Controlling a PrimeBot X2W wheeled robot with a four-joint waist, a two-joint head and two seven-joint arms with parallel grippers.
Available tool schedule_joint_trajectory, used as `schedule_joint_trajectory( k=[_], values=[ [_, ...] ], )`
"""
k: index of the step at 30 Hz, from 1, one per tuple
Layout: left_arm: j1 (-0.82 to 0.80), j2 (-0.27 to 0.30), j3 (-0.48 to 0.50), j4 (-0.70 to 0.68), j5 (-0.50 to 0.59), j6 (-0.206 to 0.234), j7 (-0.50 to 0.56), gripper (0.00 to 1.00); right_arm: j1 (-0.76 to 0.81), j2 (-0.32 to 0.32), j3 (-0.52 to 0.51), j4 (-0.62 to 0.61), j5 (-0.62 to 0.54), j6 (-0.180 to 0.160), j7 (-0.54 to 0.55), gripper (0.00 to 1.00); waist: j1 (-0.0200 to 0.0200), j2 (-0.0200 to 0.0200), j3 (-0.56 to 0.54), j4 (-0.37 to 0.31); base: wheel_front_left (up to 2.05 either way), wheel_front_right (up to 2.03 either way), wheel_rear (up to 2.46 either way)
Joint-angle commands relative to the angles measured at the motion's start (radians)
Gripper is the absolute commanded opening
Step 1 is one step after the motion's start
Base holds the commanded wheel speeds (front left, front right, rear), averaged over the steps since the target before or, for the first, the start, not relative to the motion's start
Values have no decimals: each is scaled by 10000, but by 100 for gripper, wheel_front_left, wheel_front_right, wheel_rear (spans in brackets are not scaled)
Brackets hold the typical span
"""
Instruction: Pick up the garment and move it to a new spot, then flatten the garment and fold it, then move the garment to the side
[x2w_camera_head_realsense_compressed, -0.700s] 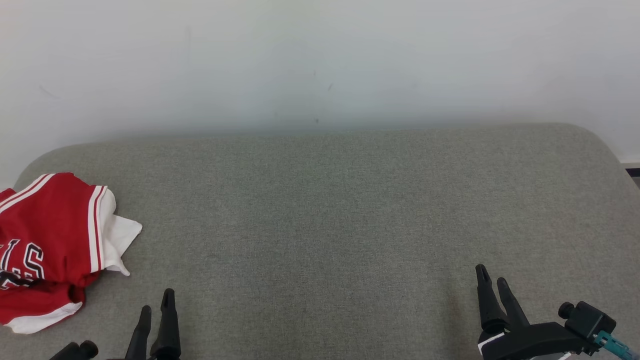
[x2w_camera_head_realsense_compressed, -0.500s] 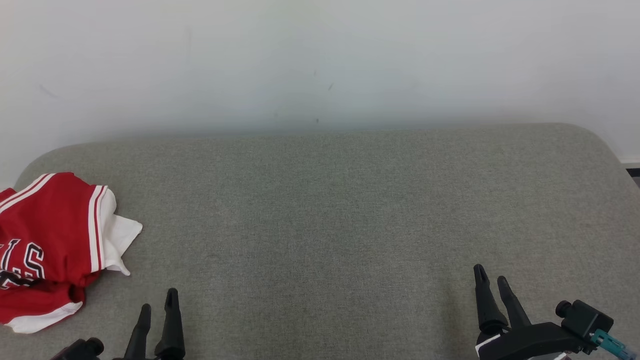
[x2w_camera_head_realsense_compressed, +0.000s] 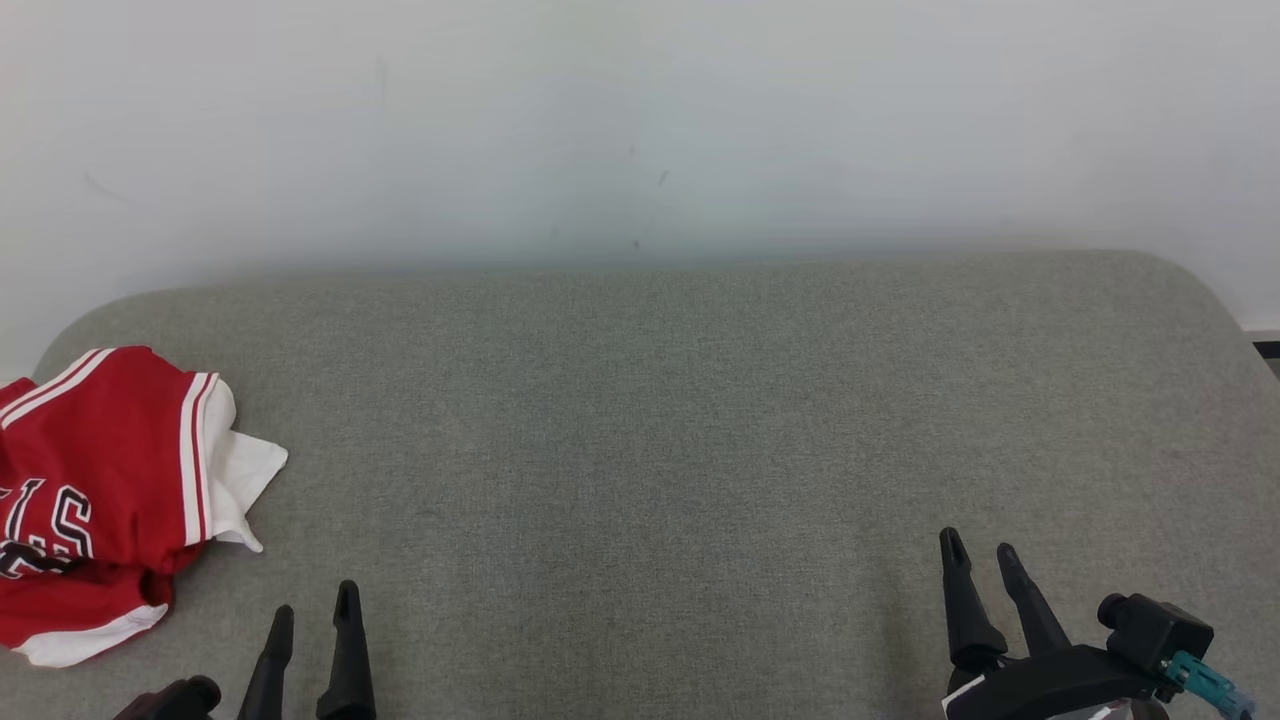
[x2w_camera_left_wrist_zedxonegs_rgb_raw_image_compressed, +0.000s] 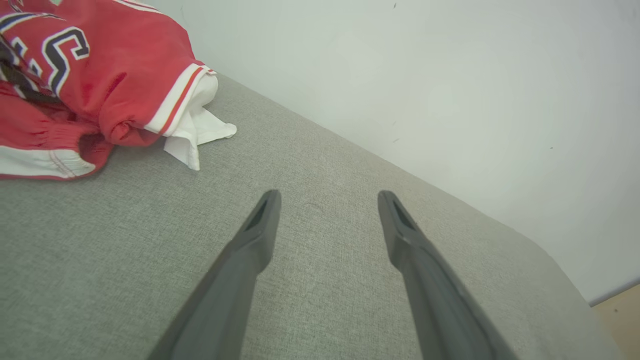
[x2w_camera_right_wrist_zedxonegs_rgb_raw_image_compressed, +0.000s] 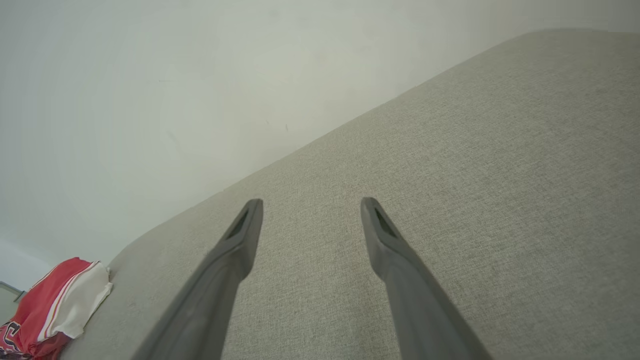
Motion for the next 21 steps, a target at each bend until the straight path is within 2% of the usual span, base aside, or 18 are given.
schedule_joint_trajectory(
  k=[1, 21],
  values=[
    [32, 64, -11, -117, 256, 55, -89, 100, -39, -18, -3, -118, -243, -13, -81, 100, -1, 0, -6, -1, 0, 0, 0],
    [161, 76, -148, 5, 1901, 164, -547, 100, 70, -20, 93, -106, -1912, -16, -402, 100, -1, 0, -75, -17, 0, 0, 0]
  ],
)
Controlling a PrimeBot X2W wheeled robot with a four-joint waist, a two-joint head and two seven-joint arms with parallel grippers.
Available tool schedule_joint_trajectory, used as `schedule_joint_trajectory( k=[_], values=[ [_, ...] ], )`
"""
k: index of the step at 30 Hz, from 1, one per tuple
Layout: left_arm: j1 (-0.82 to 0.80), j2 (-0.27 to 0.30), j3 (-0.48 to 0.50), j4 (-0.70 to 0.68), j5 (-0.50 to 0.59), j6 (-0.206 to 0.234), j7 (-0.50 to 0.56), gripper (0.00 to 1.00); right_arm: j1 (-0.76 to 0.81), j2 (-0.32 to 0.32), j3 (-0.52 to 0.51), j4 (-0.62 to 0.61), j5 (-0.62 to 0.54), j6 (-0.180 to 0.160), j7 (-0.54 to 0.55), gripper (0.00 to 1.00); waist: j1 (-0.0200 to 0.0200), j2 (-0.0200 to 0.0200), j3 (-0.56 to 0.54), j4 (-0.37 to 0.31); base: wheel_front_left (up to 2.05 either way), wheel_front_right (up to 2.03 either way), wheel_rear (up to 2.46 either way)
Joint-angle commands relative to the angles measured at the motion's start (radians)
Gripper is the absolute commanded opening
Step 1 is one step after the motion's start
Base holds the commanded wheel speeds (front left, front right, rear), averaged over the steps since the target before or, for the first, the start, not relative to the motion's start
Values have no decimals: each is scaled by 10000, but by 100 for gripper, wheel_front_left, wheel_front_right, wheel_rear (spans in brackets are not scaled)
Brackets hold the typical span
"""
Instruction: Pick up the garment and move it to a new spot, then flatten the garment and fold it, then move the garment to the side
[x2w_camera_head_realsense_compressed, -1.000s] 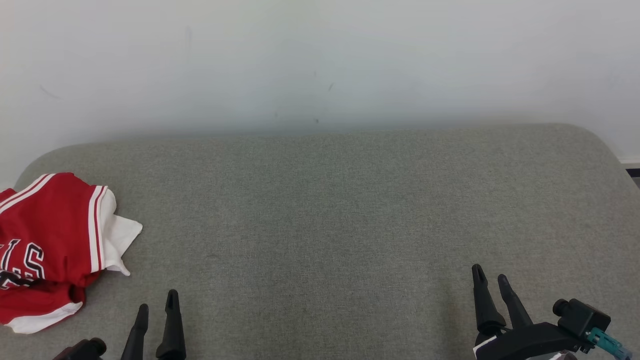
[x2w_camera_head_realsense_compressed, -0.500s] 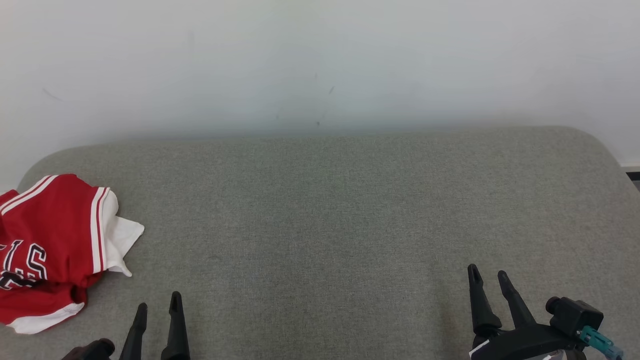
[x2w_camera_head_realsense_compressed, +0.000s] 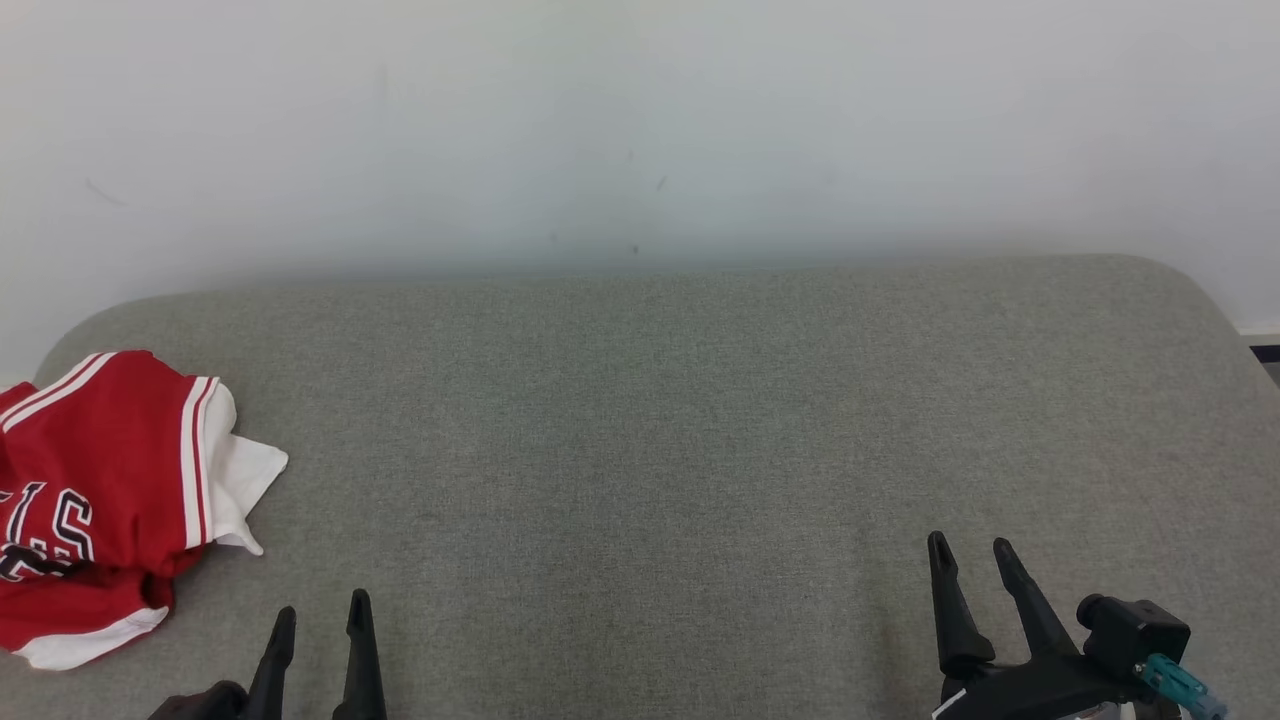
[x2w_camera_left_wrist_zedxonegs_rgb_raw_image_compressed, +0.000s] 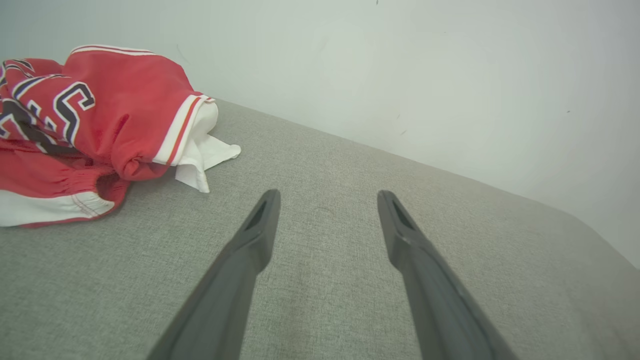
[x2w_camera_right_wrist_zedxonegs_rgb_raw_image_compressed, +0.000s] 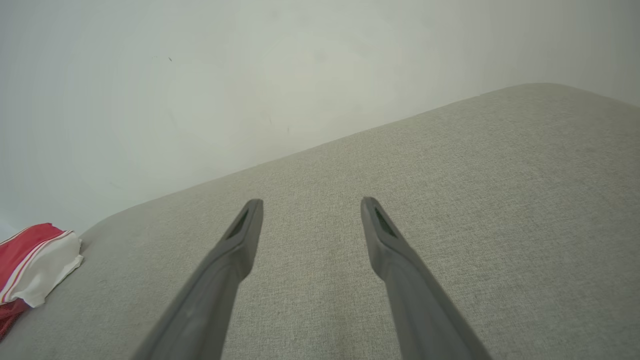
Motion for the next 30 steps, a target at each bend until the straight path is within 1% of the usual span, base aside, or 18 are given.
schedule_joint_trajectory(
  k=[1, 16, 27, 30],
  values=[
    [48, 54, -4, -45, 214, 10, -100, 100, -12, -19, 21, -16, -212, -16, -74, 100, -1, 0, -6, 1, 0, 0, 0],
    [258, 64, -78, 125, 1160, -32, -404, 100, 137, -21, 183, 48, -1275, -19, -311, 100, -1, 0, -206, 9, 0, 0, 0],
    [312, 70, 2, 222, 1617, -40, -561, 100, 184, -22, 247, 96, -1967, -21, -470, 100, -1, 0, -299, 1, 0, 0, 0],
    [308, 70, 26, 232, 1604, -57, -562, 100, 203, -22, 228, 70, -1925, -21, -453, 100, -1, 0, -297, -2, 0, 0, 0]
  ],
)
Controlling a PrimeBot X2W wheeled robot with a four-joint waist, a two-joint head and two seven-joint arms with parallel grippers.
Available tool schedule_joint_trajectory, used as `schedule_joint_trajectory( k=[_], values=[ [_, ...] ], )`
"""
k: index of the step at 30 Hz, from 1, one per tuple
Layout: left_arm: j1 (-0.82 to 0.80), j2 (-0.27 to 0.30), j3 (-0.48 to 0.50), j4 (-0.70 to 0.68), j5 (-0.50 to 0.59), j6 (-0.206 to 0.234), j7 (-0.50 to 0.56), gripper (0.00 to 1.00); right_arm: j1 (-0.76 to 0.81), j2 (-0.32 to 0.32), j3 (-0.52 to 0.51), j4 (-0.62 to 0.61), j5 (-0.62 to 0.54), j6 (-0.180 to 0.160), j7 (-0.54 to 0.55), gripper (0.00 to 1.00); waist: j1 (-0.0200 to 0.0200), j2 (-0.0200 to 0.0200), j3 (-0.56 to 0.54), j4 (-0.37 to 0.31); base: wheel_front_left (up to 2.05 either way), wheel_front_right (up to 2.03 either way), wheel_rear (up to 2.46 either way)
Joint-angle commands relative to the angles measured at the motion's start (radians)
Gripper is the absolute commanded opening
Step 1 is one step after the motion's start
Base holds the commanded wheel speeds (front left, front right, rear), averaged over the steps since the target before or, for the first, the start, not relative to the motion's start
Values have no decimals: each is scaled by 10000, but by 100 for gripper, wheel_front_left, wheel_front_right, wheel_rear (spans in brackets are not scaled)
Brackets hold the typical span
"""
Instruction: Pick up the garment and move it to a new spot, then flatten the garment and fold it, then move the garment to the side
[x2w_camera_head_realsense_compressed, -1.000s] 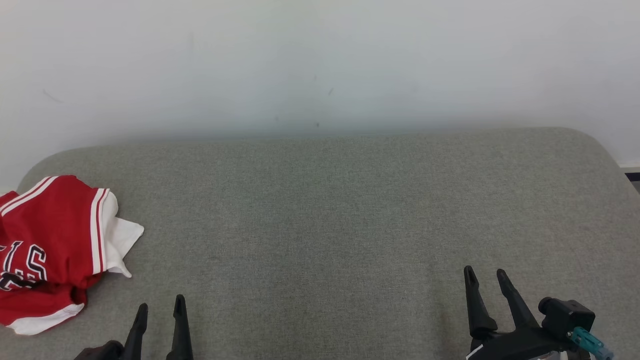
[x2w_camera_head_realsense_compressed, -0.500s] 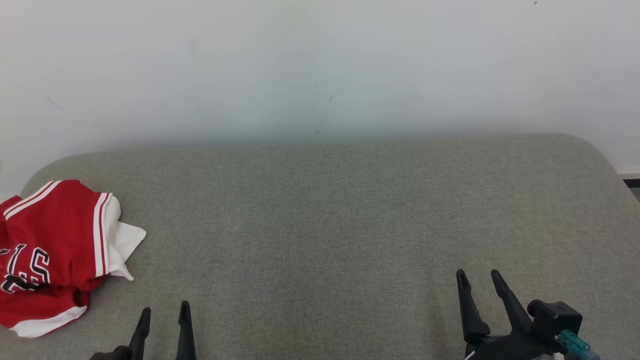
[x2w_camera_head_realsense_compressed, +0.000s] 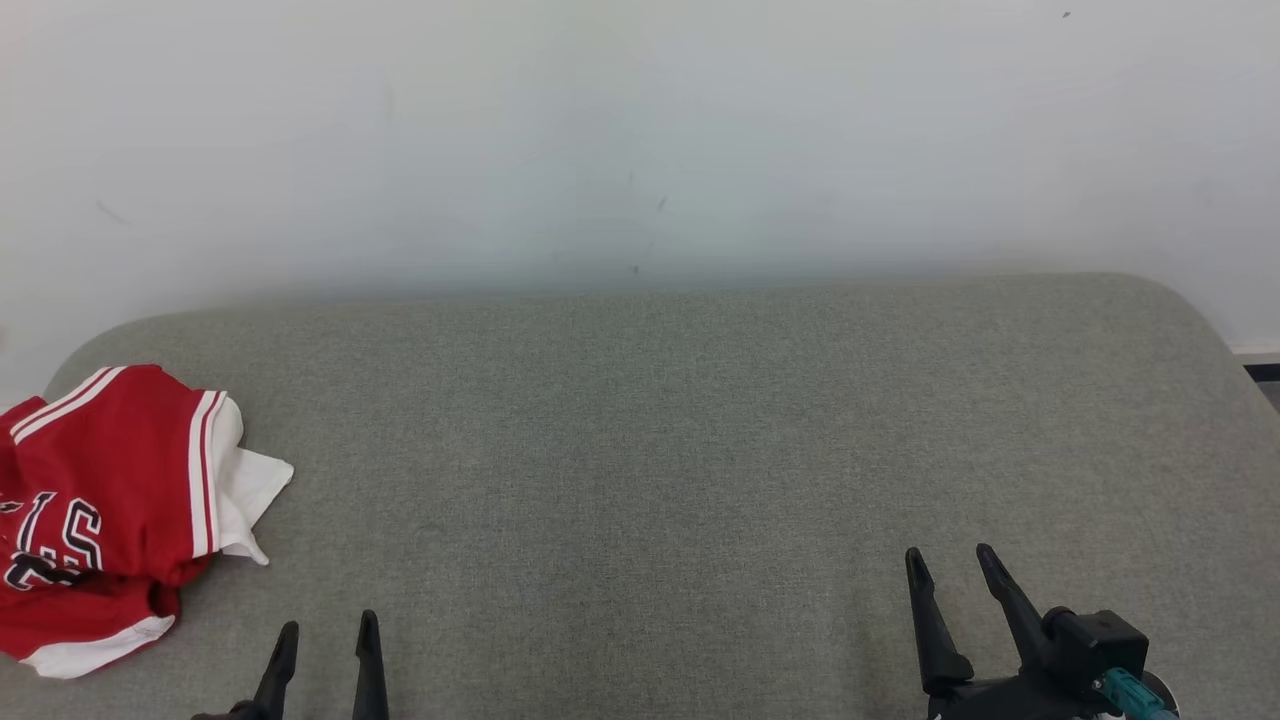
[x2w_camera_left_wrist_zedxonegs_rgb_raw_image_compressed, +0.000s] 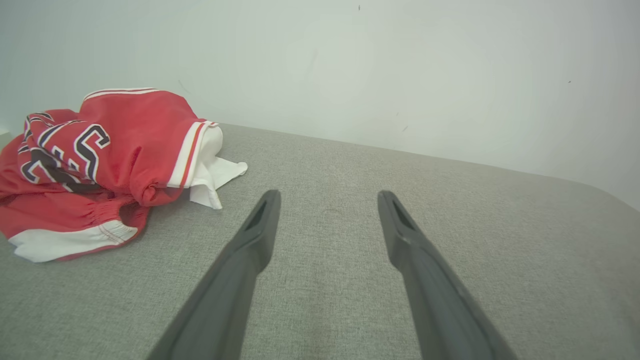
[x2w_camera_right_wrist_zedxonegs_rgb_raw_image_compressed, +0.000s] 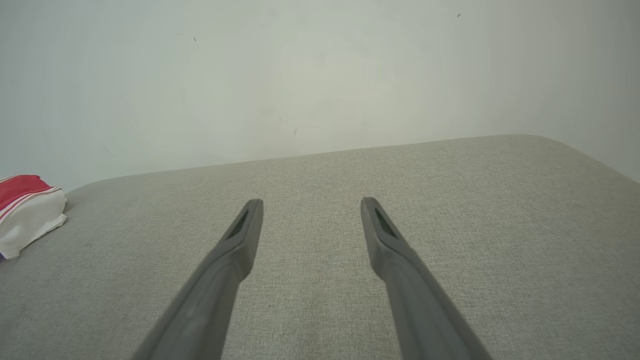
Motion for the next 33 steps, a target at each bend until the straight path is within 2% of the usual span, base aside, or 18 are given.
schedule_joint_trajectory(
  k=[1, 16, 29, 30, 33],
  values=[
    [61, 53, 45, 20, 63, -8, -34, 100, 77, -17, -12, -33, -9, -21, -31, 100, 0, 0, 10, -3, 0, 0, 0],
    [-123, 54, 43, 126, -108, -76, -33, 100, 102, -17, -89, -44, 9, -21, -47, 100, 0, 0, 38, 178, 0, 0, 0],
    [32, 51, 291, 121, 30, -19, -31, 100, 206, -15, 29, -12, 153, -21, -118, 100, 0, 0, -13, 1800, 0, 0, 0],
    [219, 42, 161, -36, 20, 145, -28, 100, 218, -15, 56, 37, 225, -21, -141, 100, 0, 0, -40, 2136, 0, 0, 0],
    [225, 60, 257, -114, 64, 181, -28, 100, 224, -15, 91, 82, 270, -21, -184, 100, 0, 0, -70, 2469, 0, 0, 0]
  ],
)
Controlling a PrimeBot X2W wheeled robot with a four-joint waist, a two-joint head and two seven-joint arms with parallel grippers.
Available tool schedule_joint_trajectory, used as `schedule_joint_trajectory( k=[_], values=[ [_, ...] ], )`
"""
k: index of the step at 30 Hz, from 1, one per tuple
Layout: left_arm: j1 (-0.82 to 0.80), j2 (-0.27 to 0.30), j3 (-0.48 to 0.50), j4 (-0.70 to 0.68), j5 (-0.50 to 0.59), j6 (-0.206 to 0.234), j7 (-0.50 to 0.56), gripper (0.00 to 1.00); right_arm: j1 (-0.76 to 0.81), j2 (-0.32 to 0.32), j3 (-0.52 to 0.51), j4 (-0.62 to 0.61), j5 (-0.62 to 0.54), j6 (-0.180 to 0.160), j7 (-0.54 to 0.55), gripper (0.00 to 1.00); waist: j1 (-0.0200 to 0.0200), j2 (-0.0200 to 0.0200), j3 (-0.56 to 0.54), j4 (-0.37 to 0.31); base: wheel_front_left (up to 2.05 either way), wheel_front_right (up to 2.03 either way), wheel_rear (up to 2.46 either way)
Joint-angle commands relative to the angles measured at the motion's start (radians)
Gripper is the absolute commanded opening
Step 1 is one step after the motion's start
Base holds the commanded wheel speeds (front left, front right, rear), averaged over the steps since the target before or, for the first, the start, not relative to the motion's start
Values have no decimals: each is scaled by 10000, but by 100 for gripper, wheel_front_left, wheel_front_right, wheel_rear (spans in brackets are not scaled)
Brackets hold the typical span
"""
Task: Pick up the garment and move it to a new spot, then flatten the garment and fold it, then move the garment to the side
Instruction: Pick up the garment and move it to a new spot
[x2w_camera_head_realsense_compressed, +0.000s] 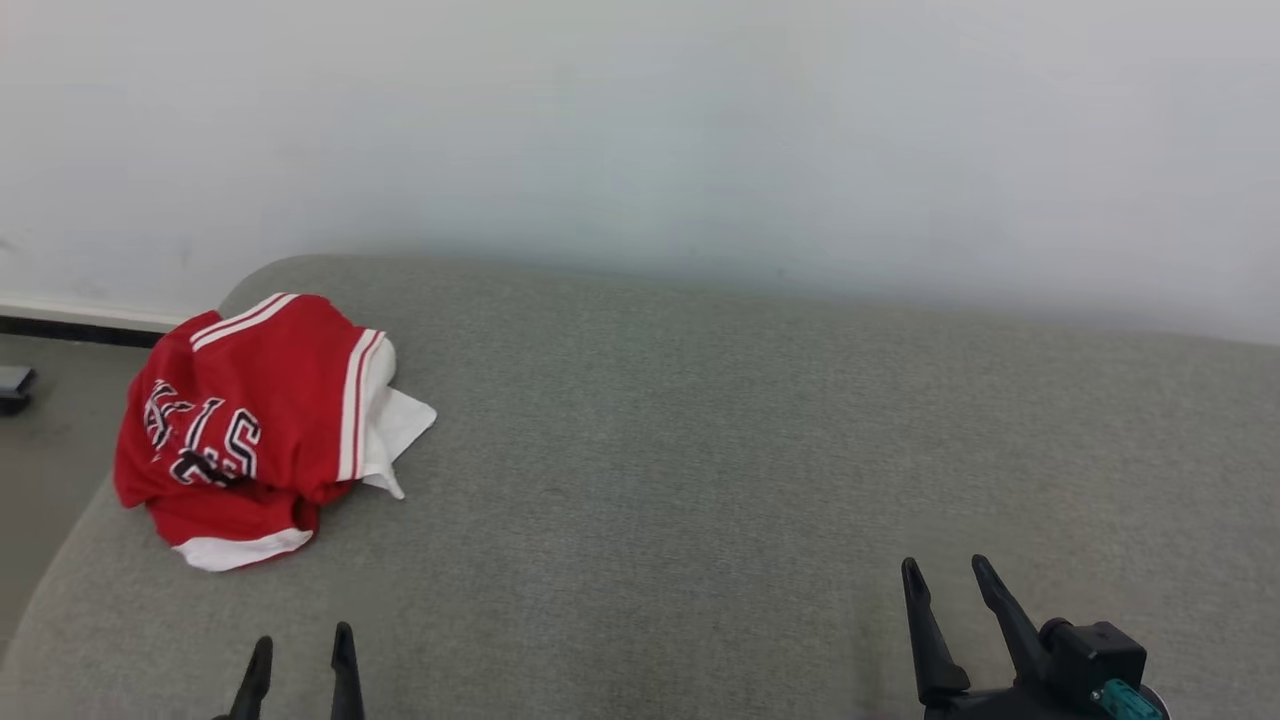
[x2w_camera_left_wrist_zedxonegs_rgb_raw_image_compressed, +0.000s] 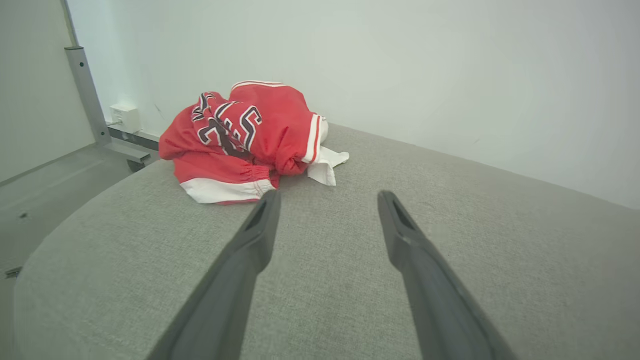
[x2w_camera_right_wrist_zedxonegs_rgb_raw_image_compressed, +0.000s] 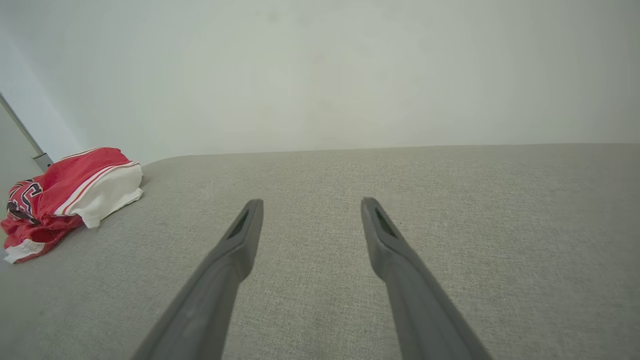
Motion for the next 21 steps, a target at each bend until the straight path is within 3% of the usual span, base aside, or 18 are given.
schedule_joint_trajectory(
  k=[1, 14, 21],
  values=[
    [19, 78, 123, -17, 111, -38, -19, 100, 107, -11, 32, 58, 78, -21, -91, 100, 0, 0, -91, 910, 0, 0, 0],
    [168, 143, 481, -14, 307, -57, -17, 100, 2, -13, 328, 383, 417, -21, -280, 100, 0, 0, -277, 2581, 0, 0, 0],
    [301, 111, 722, -315, 179, 68, -17, 100, -405, -14, 709, 601, 521, -21, -337, 100, 0, 0, -32, 2834, 0, 0, 0]
  ],
)
